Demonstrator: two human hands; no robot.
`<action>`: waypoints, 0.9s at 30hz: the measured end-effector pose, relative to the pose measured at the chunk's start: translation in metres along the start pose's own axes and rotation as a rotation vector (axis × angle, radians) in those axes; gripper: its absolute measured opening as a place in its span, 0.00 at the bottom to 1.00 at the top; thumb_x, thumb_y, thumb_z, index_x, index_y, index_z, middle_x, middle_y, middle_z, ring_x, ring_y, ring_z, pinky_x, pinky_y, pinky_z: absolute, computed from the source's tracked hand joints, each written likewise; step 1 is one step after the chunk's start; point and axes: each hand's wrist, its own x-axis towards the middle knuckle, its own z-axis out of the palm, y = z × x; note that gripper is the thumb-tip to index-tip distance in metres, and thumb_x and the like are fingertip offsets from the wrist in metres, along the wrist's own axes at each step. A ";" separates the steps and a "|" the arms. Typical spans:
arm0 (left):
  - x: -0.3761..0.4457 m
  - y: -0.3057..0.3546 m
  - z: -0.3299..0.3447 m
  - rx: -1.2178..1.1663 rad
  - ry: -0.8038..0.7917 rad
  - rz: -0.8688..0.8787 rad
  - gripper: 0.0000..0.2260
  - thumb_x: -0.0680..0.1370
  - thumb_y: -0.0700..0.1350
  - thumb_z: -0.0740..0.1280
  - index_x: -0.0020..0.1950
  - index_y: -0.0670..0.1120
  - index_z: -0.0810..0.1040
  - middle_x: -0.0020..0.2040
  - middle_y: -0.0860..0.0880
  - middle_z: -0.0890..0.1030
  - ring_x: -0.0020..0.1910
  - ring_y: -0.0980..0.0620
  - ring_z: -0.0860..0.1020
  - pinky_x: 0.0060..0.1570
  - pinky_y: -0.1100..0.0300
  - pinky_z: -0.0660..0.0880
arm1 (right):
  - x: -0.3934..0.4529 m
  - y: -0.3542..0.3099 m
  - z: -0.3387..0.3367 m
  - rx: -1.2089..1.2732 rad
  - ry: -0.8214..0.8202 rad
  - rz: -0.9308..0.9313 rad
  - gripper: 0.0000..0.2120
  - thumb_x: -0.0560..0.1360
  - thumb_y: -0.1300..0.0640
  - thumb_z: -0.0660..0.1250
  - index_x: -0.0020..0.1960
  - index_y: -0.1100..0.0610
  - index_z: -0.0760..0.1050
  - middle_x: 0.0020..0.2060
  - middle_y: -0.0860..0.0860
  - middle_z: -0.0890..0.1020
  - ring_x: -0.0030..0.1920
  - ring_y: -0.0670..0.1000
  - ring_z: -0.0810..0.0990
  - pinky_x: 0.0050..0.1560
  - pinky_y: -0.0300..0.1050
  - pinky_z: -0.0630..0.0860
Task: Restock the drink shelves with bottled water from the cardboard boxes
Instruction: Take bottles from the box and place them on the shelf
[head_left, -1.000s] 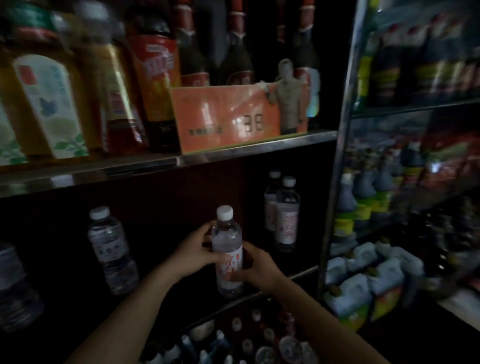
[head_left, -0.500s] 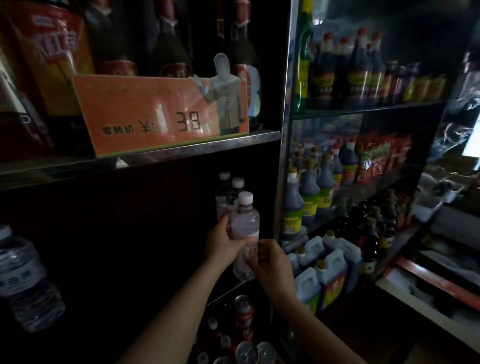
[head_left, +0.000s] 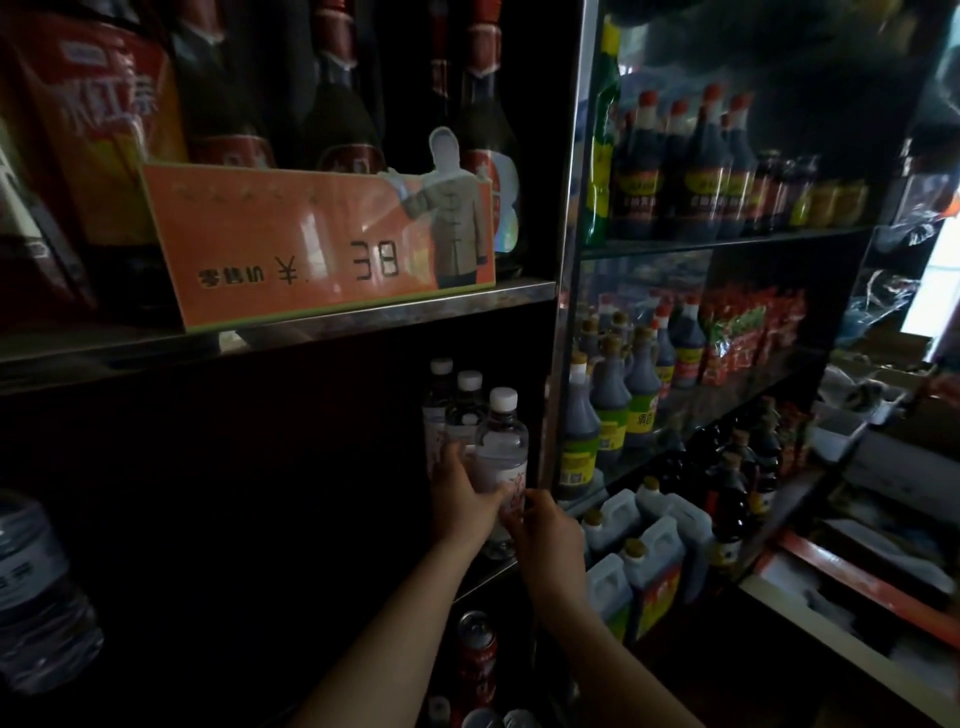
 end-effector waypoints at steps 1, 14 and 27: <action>-0.003 -0.001 -0.004 -0.029 -0.037 -0.043 0.32 0.66 0.41 0.78 0.65 0.46 0.67 0.61 0.45 0.76 0.61 0.46 0.76 0.60 0.52 0.74 | -0.001 -0.002 -0.001 0.012 -0.004 0.026 0.10 0.77 0.49 0.67 0.53 0.54 0.75 0.45 0.51 0.84 0.45 0.50 0.82 0.40 0.44 0.74; -0.092 0.009 -0.190 0.257 0.008 -0.109 0.15 0.80 0.48 0.63 0.65 0.45 0.74 0.60 0.48 0.79 0.57 0.52 0.76 0.52 0.63 0.70 | -0.068 -0.101 -0.018 0.101 -0.117 -0.081 0.14 0.75 0.51 0.69 0.55 0.58 0.77 0.46 0.55 0.84 0.49 0.55 0.82 0.48 0.47 0.77; -0.351 0.013 -0.435 0.716 0.217 -0.271 0.23 0.81 0.59 0.52 0.70 0.47 0.71 0.63 0.47 0.77 0.59 0.47 0.76 0.57 0.57 0.71 | -0.278 -0.285 0.003 0.115 -0.659 -0.566 0.23 0.78 0.43 0.63 0.61 0.61 0.76 0.56 0.58 0.79 0.57 0.57 0.77 0.57 0.46 0.74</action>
